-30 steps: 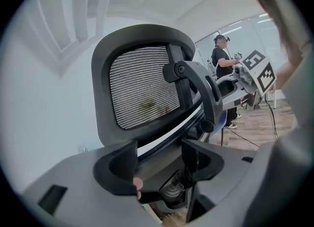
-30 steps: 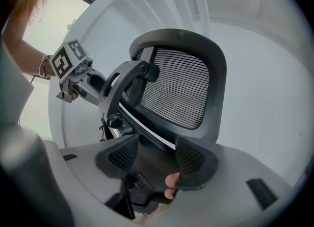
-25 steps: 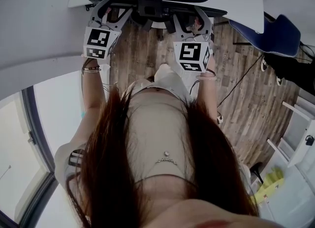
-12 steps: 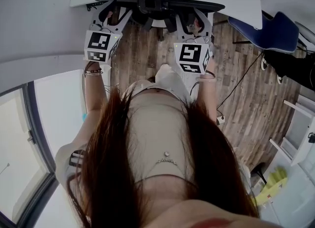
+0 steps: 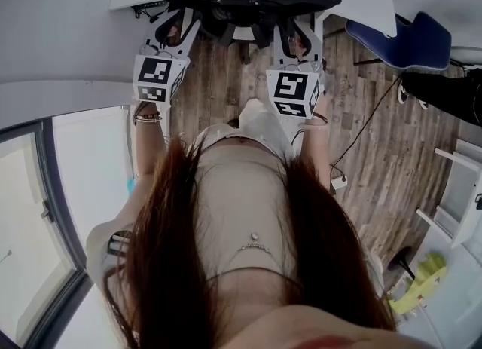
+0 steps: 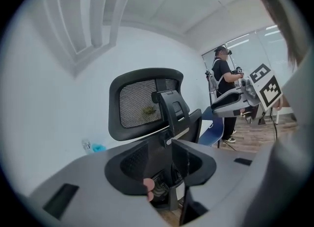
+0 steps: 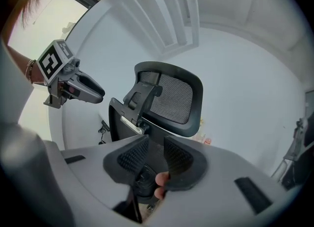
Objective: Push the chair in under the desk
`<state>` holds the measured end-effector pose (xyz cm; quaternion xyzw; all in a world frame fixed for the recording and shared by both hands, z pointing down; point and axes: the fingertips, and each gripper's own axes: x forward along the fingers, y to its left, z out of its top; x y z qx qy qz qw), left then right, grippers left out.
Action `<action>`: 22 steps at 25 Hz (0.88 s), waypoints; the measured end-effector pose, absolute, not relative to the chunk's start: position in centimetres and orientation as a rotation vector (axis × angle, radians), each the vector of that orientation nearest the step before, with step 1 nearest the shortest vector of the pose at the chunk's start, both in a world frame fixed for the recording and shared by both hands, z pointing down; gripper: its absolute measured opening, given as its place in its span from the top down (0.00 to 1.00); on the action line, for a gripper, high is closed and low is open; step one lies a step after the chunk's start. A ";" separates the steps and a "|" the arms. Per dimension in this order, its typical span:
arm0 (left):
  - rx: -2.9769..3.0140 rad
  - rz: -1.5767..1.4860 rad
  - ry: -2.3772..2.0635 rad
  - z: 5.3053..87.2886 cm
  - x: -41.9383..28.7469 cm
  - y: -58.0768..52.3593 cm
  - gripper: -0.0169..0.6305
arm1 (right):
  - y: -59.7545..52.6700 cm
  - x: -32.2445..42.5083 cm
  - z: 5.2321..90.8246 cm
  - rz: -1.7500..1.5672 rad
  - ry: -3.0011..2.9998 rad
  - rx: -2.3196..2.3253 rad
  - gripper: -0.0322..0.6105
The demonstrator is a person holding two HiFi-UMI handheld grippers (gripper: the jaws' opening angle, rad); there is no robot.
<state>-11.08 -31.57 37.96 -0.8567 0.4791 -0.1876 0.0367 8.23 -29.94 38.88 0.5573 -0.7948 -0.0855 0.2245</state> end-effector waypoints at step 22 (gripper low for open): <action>-2.702 -0.522 1.441 39.3 -12.7 -24.1 0.84 | -22.4 6.3 38.0 -0.236 -2.132 1.640 0.86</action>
